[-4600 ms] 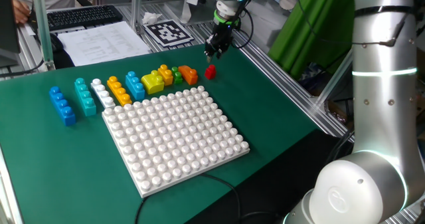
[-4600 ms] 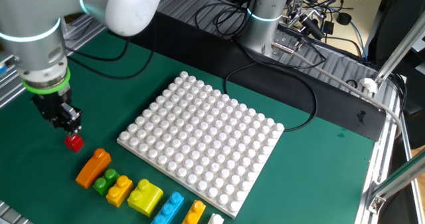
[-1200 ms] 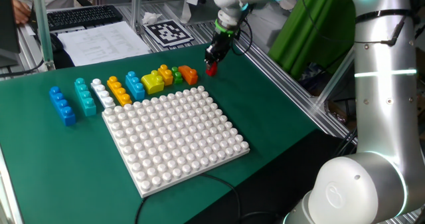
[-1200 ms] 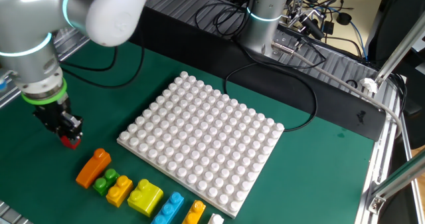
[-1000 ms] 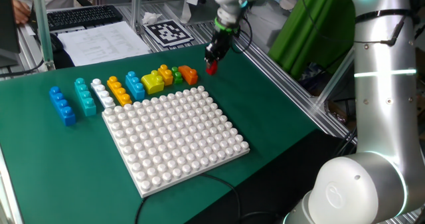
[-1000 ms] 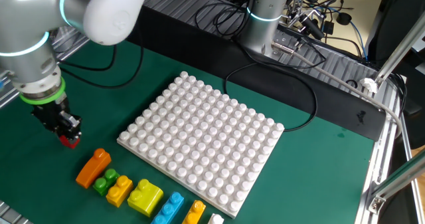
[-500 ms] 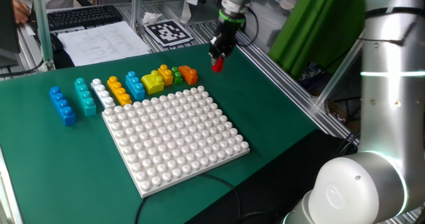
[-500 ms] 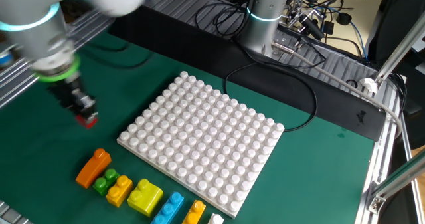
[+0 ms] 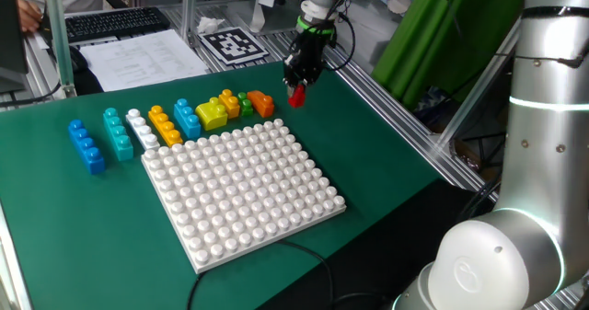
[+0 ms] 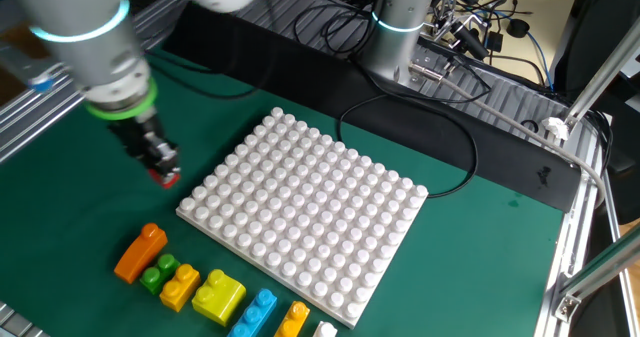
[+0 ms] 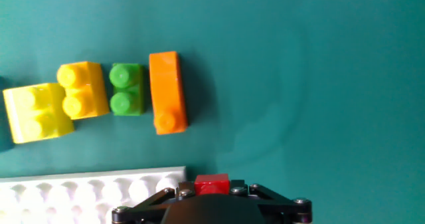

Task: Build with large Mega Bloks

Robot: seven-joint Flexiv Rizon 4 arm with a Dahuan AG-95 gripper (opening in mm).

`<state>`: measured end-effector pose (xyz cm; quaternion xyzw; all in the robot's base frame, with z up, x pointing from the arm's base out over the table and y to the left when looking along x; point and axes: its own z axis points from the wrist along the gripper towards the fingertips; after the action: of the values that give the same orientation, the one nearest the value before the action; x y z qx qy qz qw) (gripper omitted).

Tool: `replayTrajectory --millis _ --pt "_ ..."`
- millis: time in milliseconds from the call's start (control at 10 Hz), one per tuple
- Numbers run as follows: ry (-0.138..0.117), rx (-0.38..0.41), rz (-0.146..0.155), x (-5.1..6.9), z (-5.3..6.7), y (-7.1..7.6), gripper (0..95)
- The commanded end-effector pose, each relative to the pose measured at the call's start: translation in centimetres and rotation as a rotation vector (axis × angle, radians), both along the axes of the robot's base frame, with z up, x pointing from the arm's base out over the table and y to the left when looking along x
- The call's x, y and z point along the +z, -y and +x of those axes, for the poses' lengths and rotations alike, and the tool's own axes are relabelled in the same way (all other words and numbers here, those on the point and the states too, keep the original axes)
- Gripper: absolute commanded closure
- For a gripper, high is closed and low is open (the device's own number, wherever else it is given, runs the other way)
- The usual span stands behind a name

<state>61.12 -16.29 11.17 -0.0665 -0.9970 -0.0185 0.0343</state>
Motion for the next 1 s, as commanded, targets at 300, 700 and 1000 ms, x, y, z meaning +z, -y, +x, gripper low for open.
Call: replayTrajectory --millis 300,700,1000 --pt "0.025 -0.060 -0.019 -0.8 -3.8 -2.9 95.0" --pt "0.068 -0.056 -0.022 -3.2 -3.9 -3.0 95.0" --pt "0.068 -0.048 -0.020 -4.1 -4.0 -2.9 95.0"
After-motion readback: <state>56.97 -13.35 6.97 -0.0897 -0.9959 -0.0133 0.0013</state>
